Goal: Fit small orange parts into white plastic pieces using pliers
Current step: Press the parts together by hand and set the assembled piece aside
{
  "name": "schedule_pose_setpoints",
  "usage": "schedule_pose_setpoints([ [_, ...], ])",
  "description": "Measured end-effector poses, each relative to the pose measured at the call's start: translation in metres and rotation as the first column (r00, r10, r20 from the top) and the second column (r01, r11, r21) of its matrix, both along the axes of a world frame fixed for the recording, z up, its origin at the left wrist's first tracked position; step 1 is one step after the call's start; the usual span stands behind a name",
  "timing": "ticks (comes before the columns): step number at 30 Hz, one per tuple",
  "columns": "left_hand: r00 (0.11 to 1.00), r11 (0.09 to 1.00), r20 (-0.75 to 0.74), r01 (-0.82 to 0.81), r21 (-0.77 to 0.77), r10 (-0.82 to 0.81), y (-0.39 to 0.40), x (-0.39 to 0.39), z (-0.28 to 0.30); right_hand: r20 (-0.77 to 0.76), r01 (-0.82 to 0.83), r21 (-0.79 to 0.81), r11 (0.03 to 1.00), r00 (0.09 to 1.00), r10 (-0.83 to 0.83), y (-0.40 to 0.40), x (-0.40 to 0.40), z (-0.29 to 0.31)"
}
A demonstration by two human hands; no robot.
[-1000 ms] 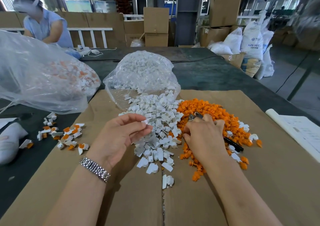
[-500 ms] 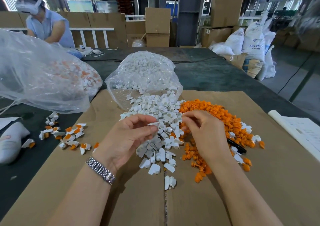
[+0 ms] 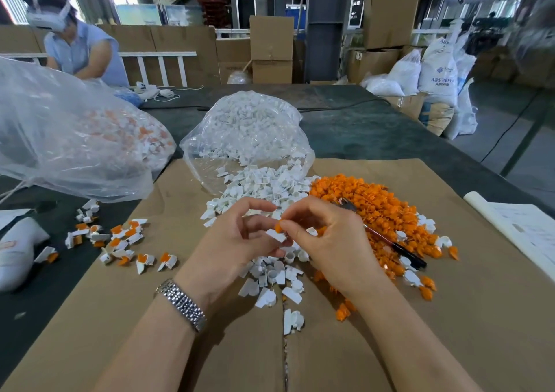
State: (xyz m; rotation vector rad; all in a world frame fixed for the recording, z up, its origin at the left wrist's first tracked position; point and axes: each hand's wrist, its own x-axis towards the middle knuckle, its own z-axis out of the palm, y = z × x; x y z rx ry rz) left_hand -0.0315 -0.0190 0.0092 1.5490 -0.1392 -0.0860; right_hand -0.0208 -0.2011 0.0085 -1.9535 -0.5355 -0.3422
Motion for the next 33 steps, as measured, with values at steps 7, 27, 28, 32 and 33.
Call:
schedule_pose_setpoints([
  [7,0.995,0.995,0.074,-0.074,0.068,0.069,0.0,-0.001,0.0,0.135,0.056,-0.107,0.993,0.99,-0.041,0.003,-0.002,0.0],
  [27,0.999,0.965,-0.042,0.015,-0.262,-0.027,0.004,-0.003,0.007,0.05,-0.065,-0.068,0.996,0.996,0.069,-0.007,-0.002,0.003],
  [28,0.999,0.965,-0.043,0.012,-0.261,-0.025,0.004,-0.002,0.007,0.042,-0.07,-0.062,0.996,0.996,0.073,-0.007,-0.002,0.003],
  [32,0.999,0.967,-0.043,0.009,-0.255,-0.02,0.004,-0.003,0.007,0.046,-0.071,-0.028,0.997,0.996,0.073,-0.007,-0.001,0.002],
  [33,0.999,0.966,-0.047,0.009,-0.258,-0.022,0.004,-0.003,0.007,0.054,-0.068,-0.032,0.997,0.996,0.07,-0.007,-0.002,0.002],
])
